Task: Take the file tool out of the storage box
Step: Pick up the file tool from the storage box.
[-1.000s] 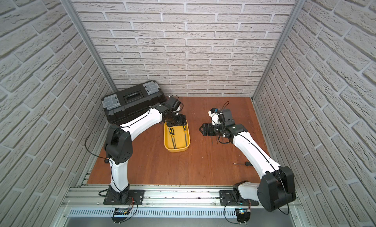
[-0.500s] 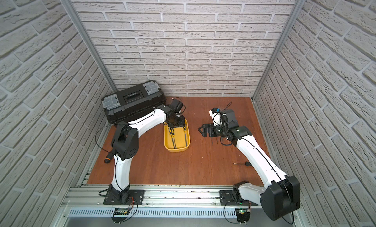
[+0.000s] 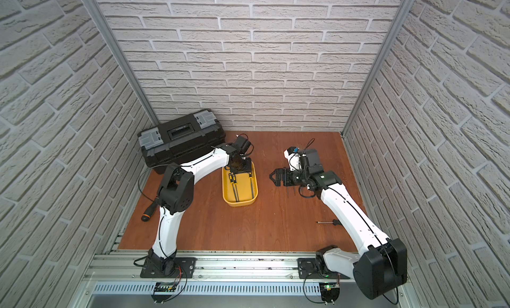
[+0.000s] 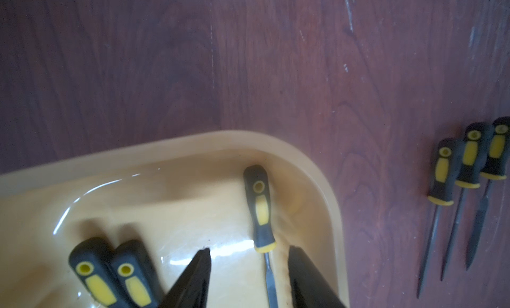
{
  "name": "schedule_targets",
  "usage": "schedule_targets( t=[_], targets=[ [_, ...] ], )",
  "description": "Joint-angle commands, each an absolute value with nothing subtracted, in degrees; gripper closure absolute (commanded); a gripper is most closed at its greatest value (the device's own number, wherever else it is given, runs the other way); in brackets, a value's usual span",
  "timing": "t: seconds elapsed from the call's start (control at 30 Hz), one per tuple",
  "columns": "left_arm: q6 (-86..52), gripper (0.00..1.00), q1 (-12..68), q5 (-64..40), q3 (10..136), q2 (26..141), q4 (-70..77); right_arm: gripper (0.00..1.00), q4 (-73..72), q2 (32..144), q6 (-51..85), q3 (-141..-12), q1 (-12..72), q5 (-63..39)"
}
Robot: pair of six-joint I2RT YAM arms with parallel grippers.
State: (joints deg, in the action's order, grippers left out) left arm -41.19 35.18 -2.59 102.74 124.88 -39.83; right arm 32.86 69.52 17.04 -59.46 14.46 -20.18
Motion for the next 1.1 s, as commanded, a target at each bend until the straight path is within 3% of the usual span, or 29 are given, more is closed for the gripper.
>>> schedule_targets(
  t=[0.0,1.07],
  targets=[
    [-41.22,0.52,35.51,-1.4,104.11,126.38,-38.42,0.0,32.52,68.71,16.53,-60.82,14.24,-19.32],
    [-40.34,0.7,36.91,1.54,112.68,136.11,-43.77,0.0,32.7,69.77,16.0,-59.85,13.97,-18.29]
  ],
)
